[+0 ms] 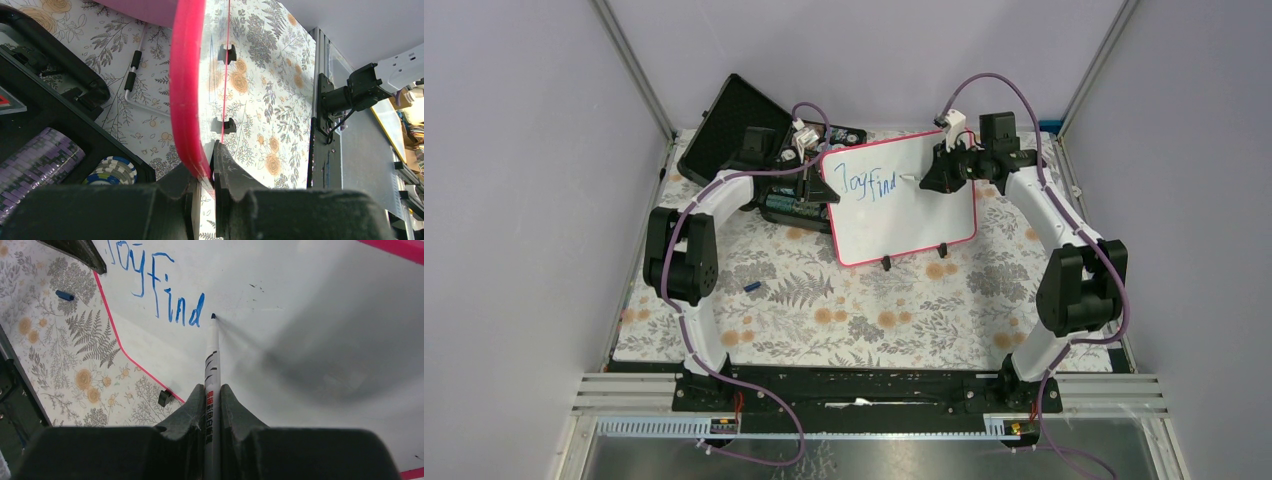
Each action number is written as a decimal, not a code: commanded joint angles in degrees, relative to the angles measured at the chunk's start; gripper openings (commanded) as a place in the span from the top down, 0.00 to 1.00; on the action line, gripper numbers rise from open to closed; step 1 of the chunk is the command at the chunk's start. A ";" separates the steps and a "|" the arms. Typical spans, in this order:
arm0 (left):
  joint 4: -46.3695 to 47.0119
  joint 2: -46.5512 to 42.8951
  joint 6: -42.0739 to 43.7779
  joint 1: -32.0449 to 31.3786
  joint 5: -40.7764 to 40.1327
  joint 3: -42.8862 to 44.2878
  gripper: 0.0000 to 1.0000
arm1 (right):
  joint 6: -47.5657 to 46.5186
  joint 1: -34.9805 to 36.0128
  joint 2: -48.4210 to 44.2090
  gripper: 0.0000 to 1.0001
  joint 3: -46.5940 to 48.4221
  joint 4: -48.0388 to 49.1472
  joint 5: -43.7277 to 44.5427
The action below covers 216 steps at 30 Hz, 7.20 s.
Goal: Write a sentence on the whiteboard
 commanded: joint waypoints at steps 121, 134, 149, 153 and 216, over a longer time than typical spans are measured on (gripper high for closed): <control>-1.49 -0.16 6.80 -1.26 -6.79 -1.22 1.00 | -3.84 1.08 1.71 1.00 3.53 -6.09 0.83; -1.45 -0.24 6.89 -1.26 -6.80 -1.33 1.00 | -3.72 1.07 2.03 1.00 3.71 -5.92 2.72; -1.47 -0.43 6.79 -1.26 -6.88 -1.33 1.00 | -4.26 0.96 0.95 1.00 3.51 -6.04 5.09; -1.45 -0.34 6.78 -1.26 -6.89 -1.23 1.00 | -4.10 0.90 0.81 1.00 3.57 -6.08 4.69; -1.48 -0.17 6.66 -1.26 -6.84 -1.16 1.00 | -5.25 -0.33 -5.39 1.00 2.51 -7.75 -7.39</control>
